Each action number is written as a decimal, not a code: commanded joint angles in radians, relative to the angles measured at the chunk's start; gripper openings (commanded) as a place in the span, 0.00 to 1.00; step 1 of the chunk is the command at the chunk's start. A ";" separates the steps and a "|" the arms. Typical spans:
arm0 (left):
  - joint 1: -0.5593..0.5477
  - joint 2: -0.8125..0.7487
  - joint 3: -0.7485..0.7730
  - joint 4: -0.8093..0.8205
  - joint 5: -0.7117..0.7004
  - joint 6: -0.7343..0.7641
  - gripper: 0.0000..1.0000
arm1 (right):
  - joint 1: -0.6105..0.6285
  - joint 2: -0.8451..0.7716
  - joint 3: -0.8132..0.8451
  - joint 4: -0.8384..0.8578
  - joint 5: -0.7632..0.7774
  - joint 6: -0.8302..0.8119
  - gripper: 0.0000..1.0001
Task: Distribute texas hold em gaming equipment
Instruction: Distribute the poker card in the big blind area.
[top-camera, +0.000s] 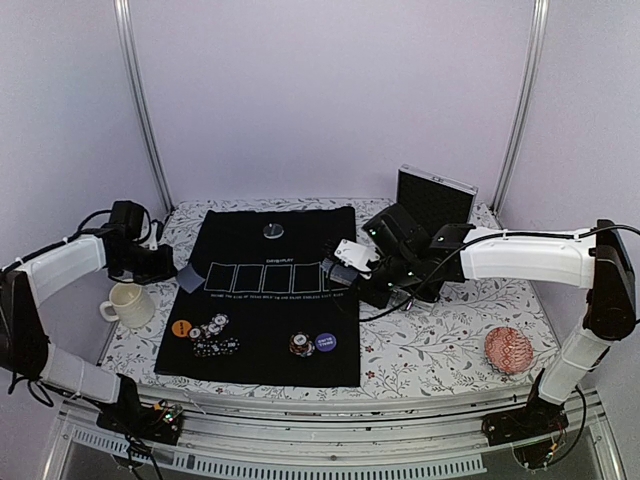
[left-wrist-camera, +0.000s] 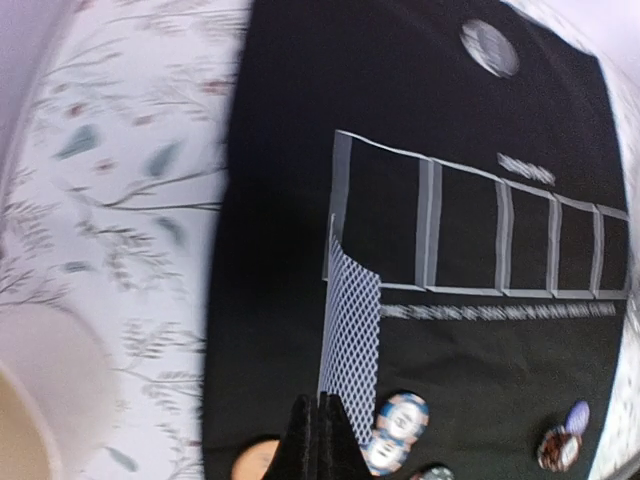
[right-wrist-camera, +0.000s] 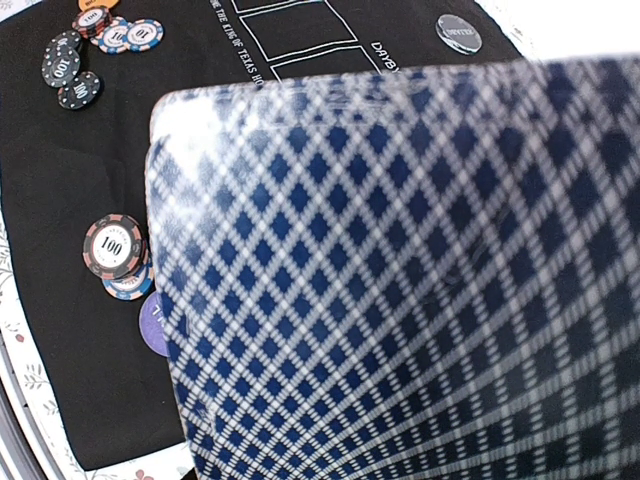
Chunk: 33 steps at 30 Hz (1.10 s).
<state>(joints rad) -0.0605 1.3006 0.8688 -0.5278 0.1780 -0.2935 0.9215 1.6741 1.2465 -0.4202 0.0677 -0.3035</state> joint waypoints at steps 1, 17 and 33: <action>0.097 0.030 -0.022 0.042 -0.042 -0.031 0.00 | -0.012 -0.017 -0.024 0.046 -0.011 -0.012 0.37; 0.177 0.127 -0.074 0.035 -0.135 0.014 0.05 | -0.024 -0.011 -0.018 0.047 -0.033 -0.022 0.37; -0.124 -0.089 0.031 0.102 -0.098 0.058 0.60 | -0.023 -0.016 0.024 0.013 -0.056 -0.017 0.37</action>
<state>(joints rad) 0.0174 1.3128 0.8150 -0.5072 0.0147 -0.2874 0.9028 1.6741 1.2312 -0.4046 0.0391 -0.3183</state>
